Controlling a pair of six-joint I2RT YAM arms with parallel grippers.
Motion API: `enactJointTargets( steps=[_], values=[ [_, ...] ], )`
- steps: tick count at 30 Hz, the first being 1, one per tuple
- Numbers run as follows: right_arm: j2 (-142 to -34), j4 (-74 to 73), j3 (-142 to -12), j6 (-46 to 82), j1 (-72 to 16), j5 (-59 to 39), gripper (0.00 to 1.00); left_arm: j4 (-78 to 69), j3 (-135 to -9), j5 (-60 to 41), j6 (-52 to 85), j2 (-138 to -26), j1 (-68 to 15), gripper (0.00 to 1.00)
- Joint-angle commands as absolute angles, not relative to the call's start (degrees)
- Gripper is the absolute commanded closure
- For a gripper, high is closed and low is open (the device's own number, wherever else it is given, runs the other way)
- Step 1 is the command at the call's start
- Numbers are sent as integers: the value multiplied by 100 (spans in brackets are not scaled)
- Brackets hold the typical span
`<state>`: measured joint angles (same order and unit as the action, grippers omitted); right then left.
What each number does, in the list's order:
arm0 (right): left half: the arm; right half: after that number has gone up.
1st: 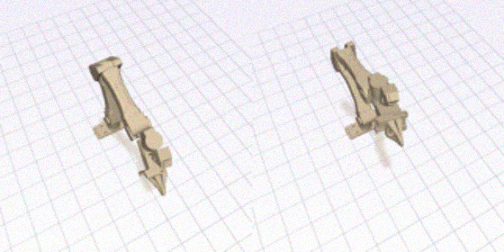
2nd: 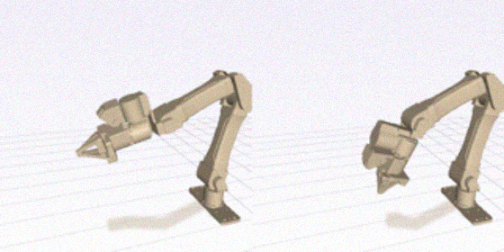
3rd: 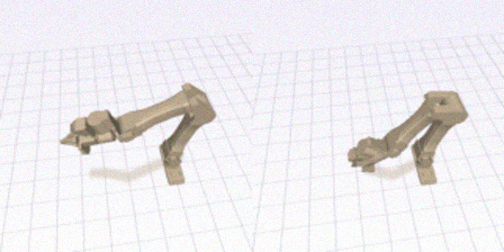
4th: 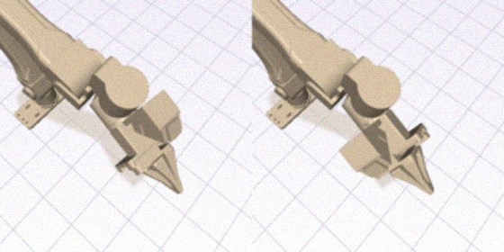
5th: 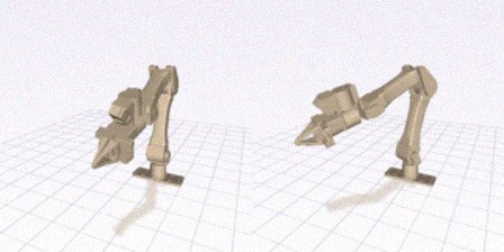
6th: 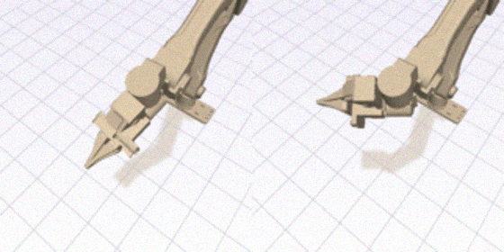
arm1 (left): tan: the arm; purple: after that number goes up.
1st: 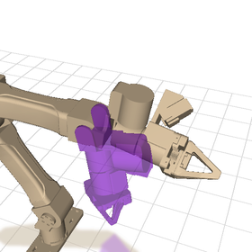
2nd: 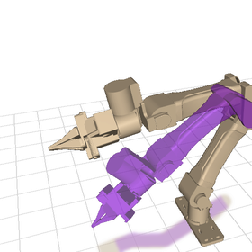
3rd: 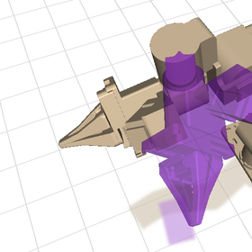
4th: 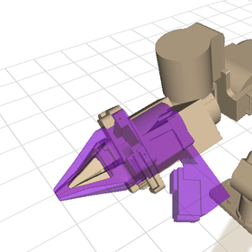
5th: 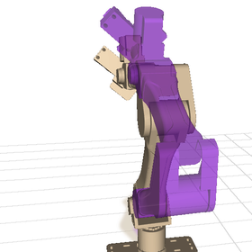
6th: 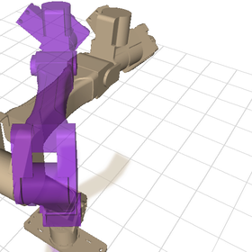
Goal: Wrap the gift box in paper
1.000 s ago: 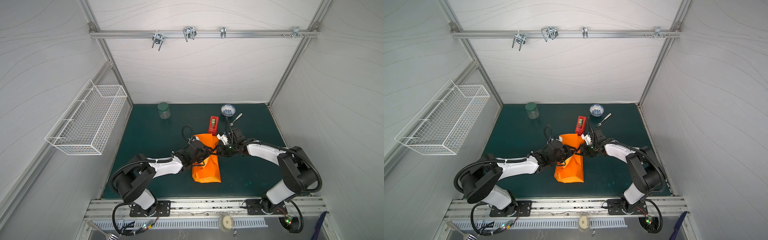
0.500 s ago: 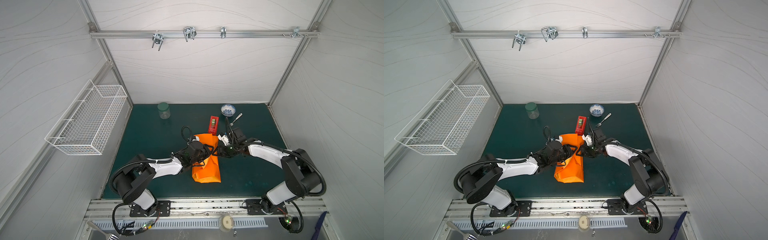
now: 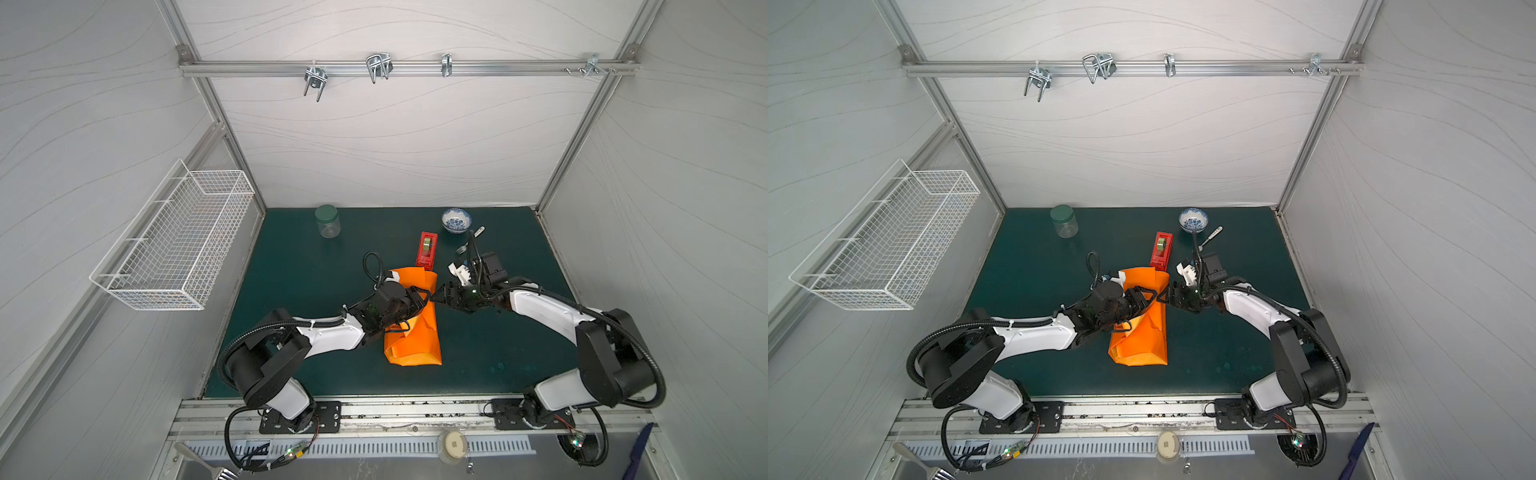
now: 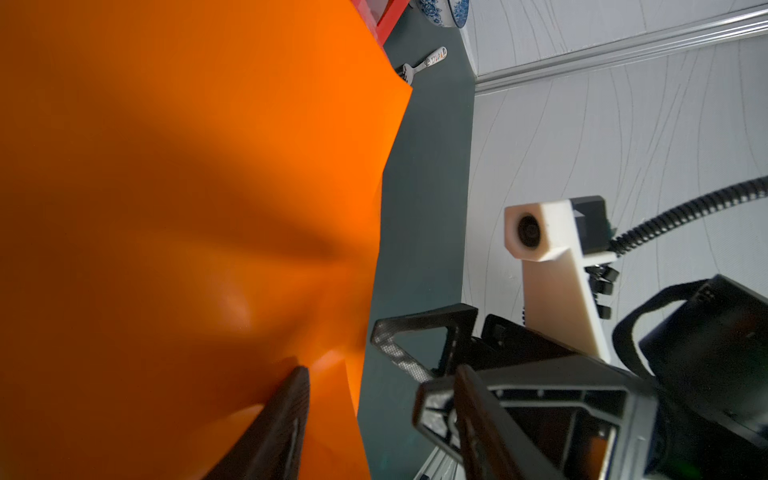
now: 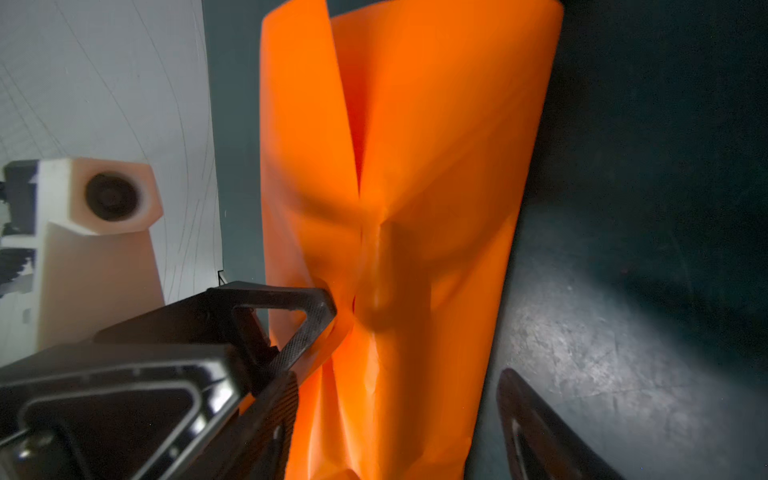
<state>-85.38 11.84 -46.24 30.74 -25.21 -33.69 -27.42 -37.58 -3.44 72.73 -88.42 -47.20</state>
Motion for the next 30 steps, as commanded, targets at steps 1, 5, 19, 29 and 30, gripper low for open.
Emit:
enactJointTargets(
  steps=[1,5,19,29,30],
  values=[
    [-8814,708,-4649,3395,-2546,-3662,20,-1881,-3531,-492,7270,-8955,-4792,39],
    [-9056,509,-4701,3498,-2634,-3723,18,-1881,-3537,-509,7269,-8973,-4798,37],
    [-9466,633,-4367,3087,-2638,-3384,30,-1628,-3795,-603,6974,-8876,-4792,35],
    [-9473,659,-4231,2929,-2575,-3348,39,-255,-4649,-535,5767,-8142,-4782,25],
    [-9478,664,-4237,2922,-2580,-3349,40,-113,-4699,-558,5689,-8053,-4782,25]
  ],
)
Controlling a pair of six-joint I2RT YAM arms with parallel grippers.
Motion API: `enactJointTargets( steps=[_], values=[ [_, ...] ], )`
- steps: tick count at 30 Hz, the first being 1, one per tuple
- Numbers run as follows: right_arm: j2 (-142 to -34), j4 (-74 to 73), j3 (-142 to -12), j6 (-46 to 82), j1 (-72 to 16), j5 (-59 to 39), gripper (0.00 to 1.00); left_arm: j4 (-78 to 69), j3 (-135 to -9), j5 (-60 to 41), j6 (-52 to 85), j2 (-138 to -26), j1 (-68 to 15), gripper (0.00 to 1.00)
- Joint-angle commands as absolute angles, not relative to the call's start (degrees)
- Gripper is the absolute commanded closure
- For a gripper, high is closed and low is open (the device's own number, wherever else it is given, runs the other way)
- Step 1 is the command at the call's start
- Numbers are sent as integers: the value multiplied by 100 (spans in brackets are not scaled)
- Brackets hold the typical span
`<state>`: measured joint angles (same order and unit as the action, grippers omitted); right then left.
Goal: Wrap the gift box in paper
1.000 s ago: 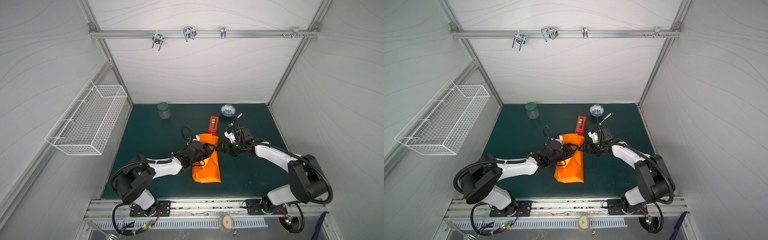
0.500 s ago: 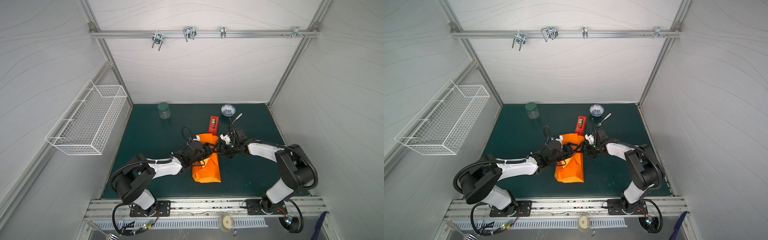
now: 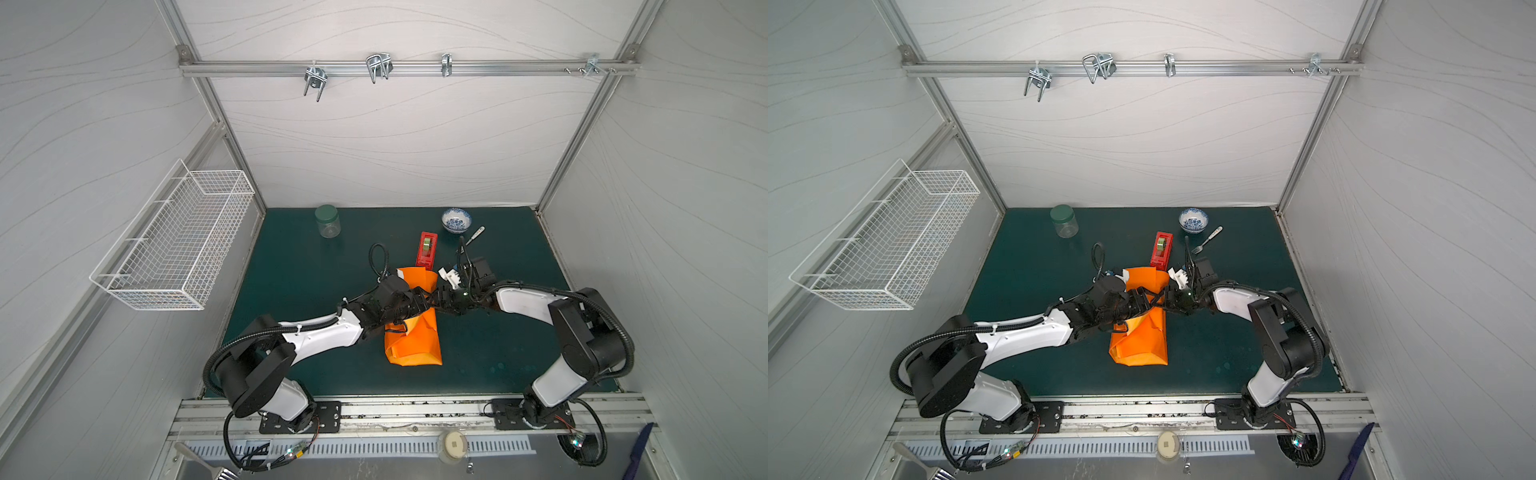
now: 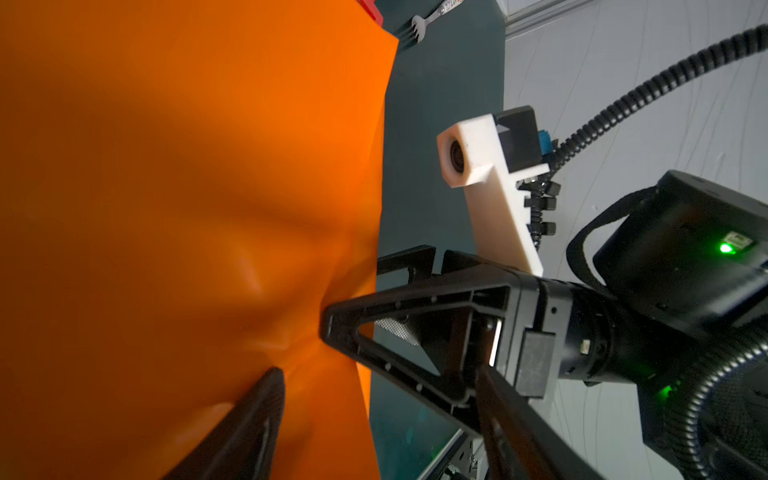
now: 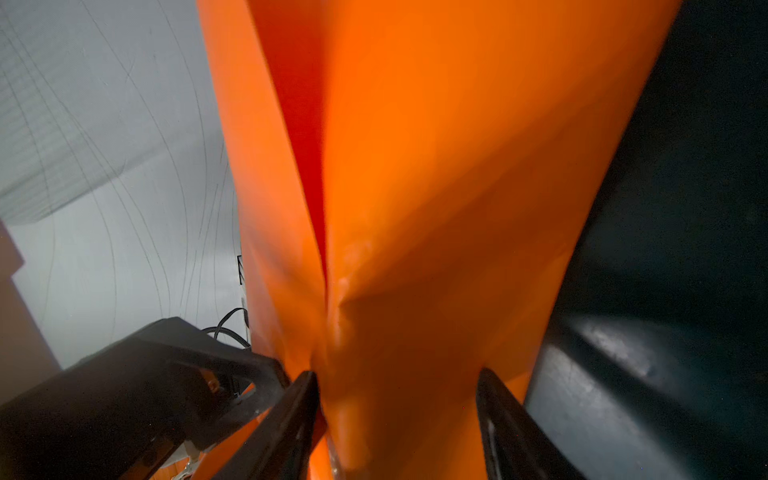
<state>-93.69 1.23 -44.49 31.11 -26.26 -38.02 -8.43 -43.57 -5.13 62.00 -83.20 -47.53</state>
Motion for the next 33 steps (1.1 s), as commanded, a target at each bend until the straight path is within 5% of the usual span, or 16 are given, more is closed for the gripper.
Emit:
enactJointTargets(
  steps=[1,10,16,22,33],
  values=[
    [-9486,673,-4259,2909,-2575,-3357,40,11,-4730,-549,5631,-7960,-4783,25],
    [-9589,659,-4331,2900,-2593,-3401,41,1499,-4603,393,4430,-6799,-4769,26],
    [-9615,686,-4379,2878,-2610,-3402,42,1670,-4045,432,4429,-6166,-4298,52],
    [-9657,716,-4401,2861,-2637,-3393,43,1810,-4201,-205,4060,-6723,-4293,69],
    [-9701,720,-4416,2863,-2662,-3369,44,1657,-3449,-625,4095,-6623,-4712,80]
  ],
)
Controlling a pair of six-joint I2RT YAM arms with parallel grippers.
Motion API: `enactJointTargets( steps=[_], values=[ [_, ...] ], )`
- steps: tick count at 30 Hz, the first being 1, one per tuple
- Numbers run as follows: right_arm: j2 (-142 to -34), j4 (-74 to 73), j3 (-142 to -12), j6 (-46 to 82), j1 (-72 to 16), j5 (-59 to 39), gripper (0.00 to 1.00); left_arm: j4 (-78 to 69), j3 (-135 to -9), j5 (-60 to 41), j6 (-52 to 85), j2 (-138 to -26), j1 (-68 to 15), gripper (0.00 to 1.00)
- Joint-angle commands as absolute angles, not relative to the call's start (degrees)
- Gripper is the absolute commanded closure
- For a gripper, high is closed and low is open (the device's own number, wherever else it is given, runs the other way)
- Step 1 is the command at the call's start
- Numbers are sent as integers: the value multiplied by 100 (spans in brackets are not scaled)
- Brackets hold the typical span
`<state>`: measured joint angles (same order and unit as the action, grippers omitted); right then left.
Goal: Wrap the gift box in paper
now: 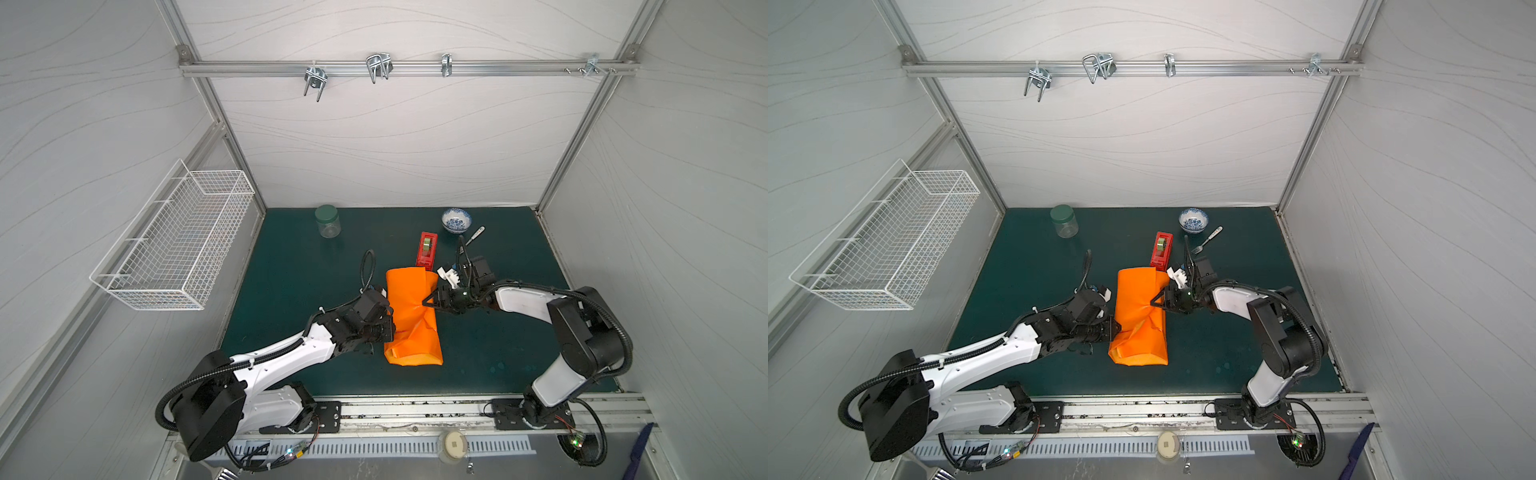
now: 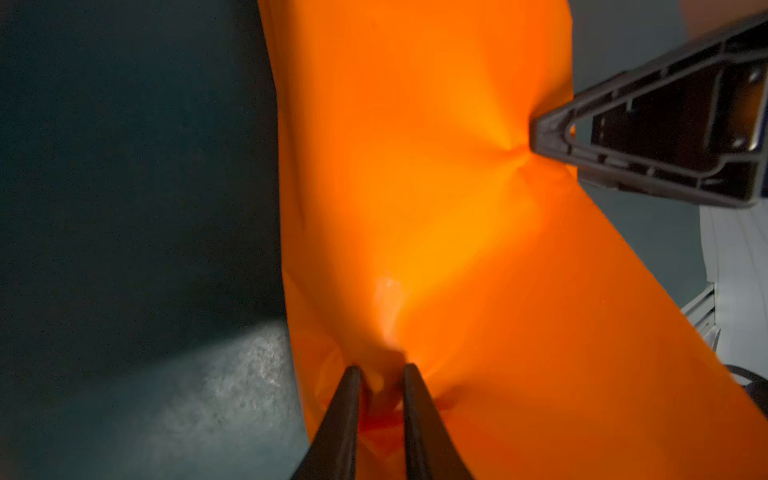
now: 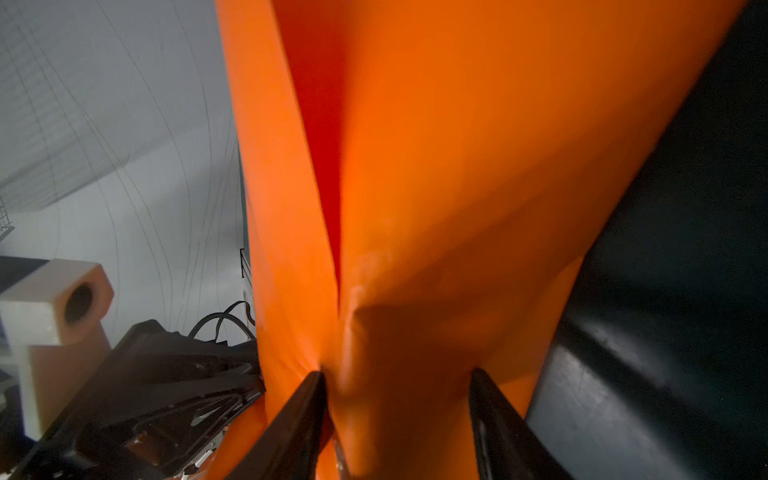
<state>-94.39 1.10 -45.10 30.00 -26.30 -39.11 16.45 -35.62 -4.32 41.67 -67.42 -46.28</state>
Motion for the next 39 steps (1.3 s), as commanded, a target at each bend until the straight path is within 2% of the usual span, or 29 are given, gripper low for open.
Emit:
enactJointTargets(
  steps=[1,9,13,15,18,23,26,32,39],
  values=[
    [-9695,729,-4404,2847,-2664,-3359,44,1647,-3384,-654,4110,-6601,-4720,80],
    [-9705,742,-4395,2846,-2672,-3327,45,1611,-3130,-1029,4101,-6464,-4729,80],
    [-9703,764,-4395,2832,-2672,-3314,46,1342,-3129,-1581,4074,-6462,-4729,75],
    [-9679,779,-4399,2829,-2672,-3307,46,1303,-3160,-1687,4089,-6317,-4724,69],
    [-9651,784,-4399,2820,-2672,-3313,46,1613,-3272,-1280,4156,-5985,-4564,56],
    [-9616,797,-4404,2824,-2675,-3322,46,1262,-3147,-1625,4606,-5866,-3432,34],
    [-9572,824,-4410,2811,-2675,-3309,46,969,-3364,-1943,4586,-6326,-2977,26],
    [-9567,862,-4443,2786,-2681,-3332,46,1033,-4145,-2153,4243,-7640,-2970,24],
    [-9571,846,-4469,2804,-2681,-3348,46,1074,-4438,-2039,3946,-8345,-3027,24]
  ],
)
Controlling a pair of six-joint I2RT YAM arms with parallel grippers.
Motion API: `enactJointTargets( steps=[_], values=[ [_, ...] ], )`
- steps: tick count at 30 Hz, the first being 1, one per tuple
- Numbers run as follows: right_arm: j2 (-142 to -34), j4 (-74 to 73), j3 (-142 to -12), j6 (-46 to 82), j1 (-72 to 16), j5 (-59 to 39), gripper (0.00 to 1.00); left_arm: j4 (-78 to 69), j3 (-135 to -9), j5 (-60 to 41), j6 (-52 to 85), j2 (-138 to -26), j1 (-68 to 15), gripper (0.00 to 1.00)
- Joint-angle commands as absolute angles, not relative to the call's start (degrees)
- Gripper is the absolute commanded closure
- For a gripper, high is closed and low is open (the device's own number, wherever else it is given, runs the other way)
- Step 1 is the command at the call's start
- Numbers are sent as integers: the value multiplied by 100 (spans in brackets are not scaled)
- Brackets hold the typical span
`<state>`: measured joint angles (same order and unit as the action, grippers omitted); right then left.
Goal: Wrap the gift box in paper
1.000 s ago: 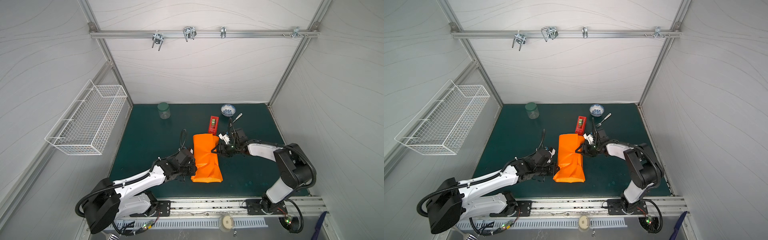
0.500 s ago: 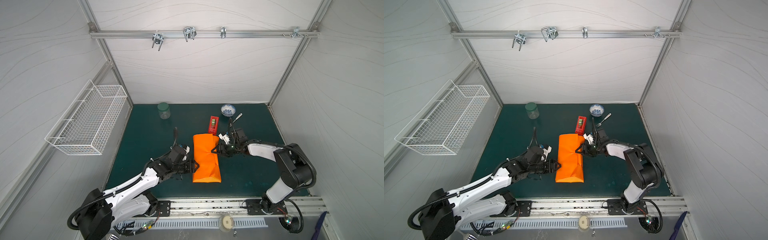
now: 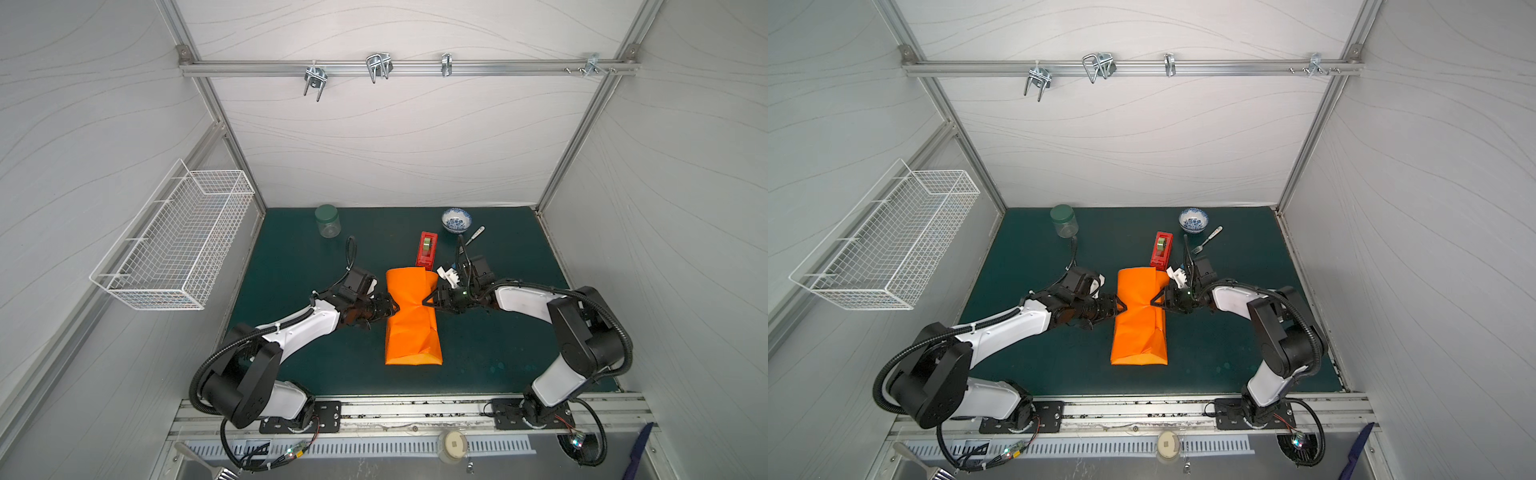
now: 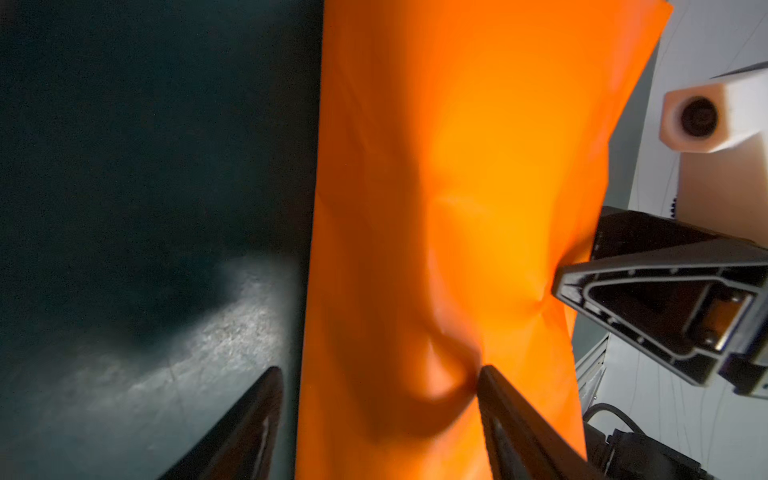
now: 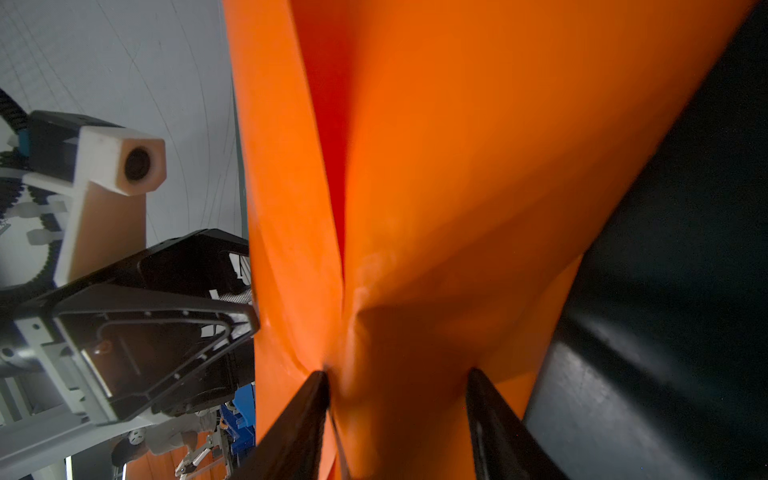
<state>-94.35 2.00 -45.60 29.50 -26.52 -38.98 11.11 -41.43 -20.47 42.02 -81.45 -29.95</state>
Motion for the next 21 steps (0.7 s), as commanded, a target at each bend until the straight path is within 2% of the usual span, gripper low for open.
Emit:
enactJointTargets(
  steps=[1,7,21],
  values=[
    [-9571,856,-4469,2804,-2682,-3349,46,1080,-4443,-1995,3917,-8402,-3027,24],
    [-9485,972,-4653,2787,-2672,-3393,42,1162,-4292,-1719,3808,-8587,-3197,24],
    [-8681,1677,-4977,2621,-2865,-2858,23,1151,-3963,-1463,3858,-8475,-3283,25]
  ],
)
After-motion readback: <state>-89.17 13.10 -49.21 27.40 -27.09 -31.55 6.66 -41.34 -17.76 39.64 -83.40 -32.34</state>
